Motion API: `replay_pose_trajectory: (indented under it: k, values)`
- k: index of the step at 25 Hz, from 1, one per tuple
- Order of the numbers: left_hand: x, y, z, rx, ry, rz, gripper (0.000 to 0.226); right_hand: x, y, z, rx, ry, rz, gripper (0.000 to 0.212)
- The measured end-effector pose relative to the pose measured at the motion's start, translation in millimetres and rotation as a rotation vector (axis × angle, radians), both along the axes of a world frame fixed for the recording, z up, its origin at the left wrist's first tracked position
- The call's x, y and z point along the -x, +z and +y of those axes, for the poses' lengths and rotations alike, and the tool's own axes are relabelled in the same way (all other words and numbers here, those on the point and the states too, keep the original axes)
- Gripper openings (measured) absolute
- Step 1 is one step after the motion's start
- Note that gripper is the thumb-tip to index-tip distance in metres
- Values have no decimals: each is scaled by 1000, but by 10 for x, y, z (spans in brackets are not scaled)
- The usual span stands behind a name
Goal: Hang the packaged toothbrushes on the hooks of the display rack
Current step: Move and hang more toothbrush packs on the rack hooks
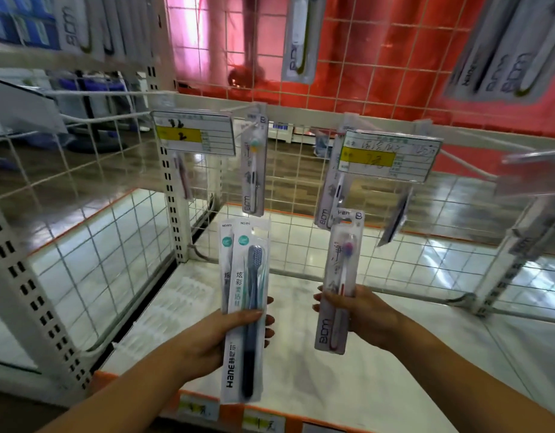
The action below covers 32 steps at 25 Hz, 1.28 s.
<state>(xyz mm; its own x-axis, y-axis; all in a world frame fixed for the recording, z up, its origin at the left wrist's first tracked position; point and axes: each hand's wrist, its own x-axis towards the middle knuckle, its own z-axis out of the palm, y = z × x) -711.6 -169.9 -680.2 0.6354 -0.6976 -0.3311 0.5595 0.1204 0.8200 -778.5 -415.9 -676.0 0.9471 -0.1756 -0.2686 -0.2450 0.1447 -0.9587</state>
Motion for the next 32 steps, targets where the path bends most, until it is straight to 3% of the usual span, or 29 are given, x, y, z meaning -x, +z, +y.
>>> replay_pose_trajectory:
  k: [6, 10, 16, 23, 29, 32]
  values:
    - [-22, -40, 176, 8, 33, 16, 25, -76, -18, 103, 10, 1, 25, 18]
    - [-66, 18, 362, 10, 69, 15, 33, -276, 13, 367, 34, 37, 27, 16]
    - [-378, 188, 1017, 1, 195, -28, 14, -1160, 311, 1072, 86, 107, -47, 15]
    - [-619, 67, 1691, -48, 277, 39, 23, -2212, 774, 1871, 96, 109, -214, 12]
    - [-866, 137, 1639, -19, 201, 48, 16, -2713, 1175, 2006, 110, 14, -276, 9]
    - [-954, 138, 1548, 34, 160, 58, 26, -2879, 1156, 1962, 155, 46, -268, 25]
